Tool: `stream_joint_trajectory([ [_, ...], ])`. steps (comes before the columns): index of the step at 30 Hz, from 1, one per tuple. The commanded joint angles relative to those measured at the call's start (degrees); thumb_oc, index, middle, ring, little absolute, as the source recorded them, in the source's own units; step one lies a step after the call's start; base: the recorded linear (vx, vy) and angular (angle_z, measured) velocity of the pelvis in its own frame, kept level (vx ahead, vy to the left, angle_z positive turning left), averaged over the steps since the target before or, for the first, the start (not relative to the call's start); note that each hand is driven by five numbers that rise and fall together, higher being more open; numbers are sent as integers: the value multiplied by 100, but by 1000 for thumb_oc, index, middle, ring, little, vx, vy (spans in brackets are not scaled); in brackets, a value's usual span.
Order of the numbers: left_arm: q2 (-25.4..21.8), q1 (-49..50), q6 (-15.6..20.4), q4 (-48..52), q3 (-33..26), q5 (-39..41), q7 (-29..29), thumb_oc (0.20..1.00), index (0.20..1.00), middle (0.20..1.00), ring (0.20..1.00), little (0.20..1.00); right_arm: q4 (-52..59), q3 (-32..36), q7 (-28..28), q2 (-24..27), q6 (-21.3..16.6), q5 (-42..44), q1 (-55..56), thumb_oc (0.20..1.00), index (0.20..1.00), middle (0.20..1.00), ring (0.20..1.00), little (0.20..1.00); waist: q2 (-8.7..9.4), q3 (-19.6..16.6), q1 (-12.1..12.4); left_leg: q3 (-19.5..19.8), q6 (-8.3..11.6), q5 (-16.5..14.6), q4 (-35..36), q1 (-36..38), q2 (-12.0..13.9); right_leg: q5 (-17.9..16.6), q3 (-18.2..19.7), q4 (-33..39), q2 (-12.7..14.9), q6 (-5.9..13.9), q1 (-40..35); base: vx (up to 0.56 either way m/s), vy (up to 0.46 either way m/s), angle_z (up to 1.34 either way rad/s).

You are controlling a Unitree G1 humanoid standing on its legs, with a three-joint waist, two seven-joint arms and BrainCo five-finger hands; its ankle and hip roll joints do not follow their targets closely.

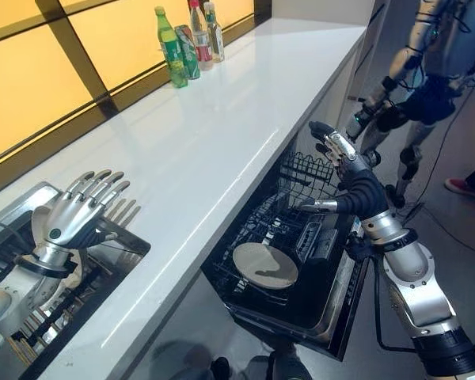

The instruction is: Pick up plates and place into dishwasher.

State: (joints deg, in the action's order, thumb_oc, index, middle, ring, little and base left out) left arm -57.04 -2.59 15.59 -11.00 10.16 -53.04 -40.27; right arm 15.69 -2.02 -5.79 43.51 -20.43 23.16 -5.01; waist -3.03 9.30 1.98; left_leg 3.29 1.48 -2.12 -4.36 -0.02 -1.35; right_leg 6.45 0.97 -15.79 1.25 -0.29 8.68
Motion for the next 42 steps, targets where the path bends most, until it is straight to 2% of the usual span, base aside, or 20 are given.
stream_joint_trajectory([
  [1,-452,-141,-20,26,-73,15,182,1000,1000,1000,1000,1000,311,23,15,209,-139,60,-308,1000,1000,1000,1000,1000,40,-74,4,103,-20,56,-166,-275,-18,-353,-202,691,485,544,-431,-13,96,3],
  [7,-822,150,27,84,-534,1002,273,1000,1000,1000,1000,1000,245,-39,-10,218,-156,123,-226,1000,1000,1000,1000,1000,11,-124,138,87,-77,62,-80,-274,-28,-385,-249,834,553,627,-502,17,35,4],
  [9,-783,349,208,180,-879,1494,177,1000,1000,1000,1000,1000,271,-52,21,126,-169,101,-124,1000,1000,1000,1000,1000,36,-184,250,130,-93,2,-77,-237,-29,-307,-310,864,560,634,-592,37,-71,6],
  [12,-536,578,547,532,-1411,1734,145,1000,1000,1000,1000,1000,332,-76,168,-107,-119,-71,-43,1000,1000,1000,1000,1000,84,-246,439,230,-88,-15,-90,-241,-19,-256,-427,894,562,611,-696,26,-98,16],
  [13,-384,644,626,893,-1733,1958,324,1000,1000,1000,1000,1000,327,-43,240,-229,-79,-156,-18,1000,1000,1000,1000,1000,118,-279,562,309,-77,57,-65,-270,-14,-297,-489,913,554,593,-715,23,-116,25],
  [15,-297,743,729,1149,-2024,2341,440,1000,1000,1000,1000,1000,356,-72,330,-292,-19,-208,-22,1000,1000,1000,1000,1000,153,-312,623,364,-69,23,-19,-211,-6,-229,-546,931,548,589,-797,36,-123,17],
  [16,-157,756,986,1383,-2330,2874,652,1000,1000,1000,1000,1000,405,-40,404,-384,81,-284,2,1000,1000,1000,1000,1000,181,-372,714,425,-65,45,31,-200,8,-221,-605,957,537,576,-832,22,-127,15],
  [18,114,822,1195,1870,-2720,3687,1157,1000,1000,1000,1000,1000,488,35,459,-505,200,-343,57,1000,1000,1000,1000,1000,223,-425,814,508,-54,61,73,-179,22,-191,-688,970,520,557,-886,21,-139,23],
  [19,388,841,1298,2246,-2924,4205,1610,1000,1000,1000,1000,1000,549,78,487,-623,281,-404,95,1000,1000,1000,1000,1000,248,-458,886,568,-44,78,87,-185,28,-180,-738,978,501,542,-913,-19,-136,21],
  [21,799,856,1416,2700,-3084,4898,2287,1000,1000,1000,1000,1000,635,128,529,-782,369,-531,161,1000,1000,1000,1000,1000,283,-484,966,654,-25,99,111,-174,37,-149,-810,974,468,513,-967,13,-126,27],
  [23,1051,827,1374,3035,-3153,5426,2940,1000,1000,1000,1000,1000,744,166,583,-853,490,-573,205,1000,1000,1000,1000,1000,307,-508,1031,735,0,122,134,-161,39,-137,-875,993,443,490,-1027,32,-93,26],
  [26,1105,857,1417,3244,-3243,5215,3366,1000,1000,1000,1000,1000,828,223,595,-848,612,-558,245,1000,1000,1000,1000,1000,296,-556,1072,810,31,153,168,-143,42,-130,-918,1026,409,459,-1090,19,-30,17],
  [28,908,946,1171,3207,-3300,4882,3540,1000,1000,1000,1000,1000,848,263,561,-775,668,-476,273,1000,1000,1000,1000,1000,258,-583,1070,831,57,179,174,-140,54,-113,-946,1017,398,443,-1112,18,13,9],
  [31,614,1143,1089,2923,-3380,4569,3649,1000,1000,1000,1000,1000,805,307,501,-644,707,-339,300,1000,1000,1000,1000,1000,210,-591,1072,841,69,199,148,-165,55,-95,-959,997,393,425,-1110,12,47,-2],
  [35,338,1488,1180,2531,-3438,4236,3445,1000,1000,1000,1000,1000,653,302,466,-444,661,-214,310,1000,1000,1000,1000,1000,171,-553,1091,851,73,209,65,-234,40,-83,-979,969,402,403,-1101,20,85,0],
  [38,238,1614,1314,2210,-3319,3709,3114,1000,1000,1000,1000,1000,542,219,429,-370,600,-223,265,1000,1000,1000,1000,1000,161,-494,1089,834,81,209,-6,-296,35,-82,-970,925,410,396,-1056,20,98,3],
  [42,101,1574,1267,1842,-3038,2969,2592,1000,1000,1000,1000,1000,390,71,429,-274,542,-248,168,1000,1000,1000,1000,1000,165,-401,1063,786,72,192,-73,-369,22,-94,-944,869,423,405,-964,16,106,4],
])
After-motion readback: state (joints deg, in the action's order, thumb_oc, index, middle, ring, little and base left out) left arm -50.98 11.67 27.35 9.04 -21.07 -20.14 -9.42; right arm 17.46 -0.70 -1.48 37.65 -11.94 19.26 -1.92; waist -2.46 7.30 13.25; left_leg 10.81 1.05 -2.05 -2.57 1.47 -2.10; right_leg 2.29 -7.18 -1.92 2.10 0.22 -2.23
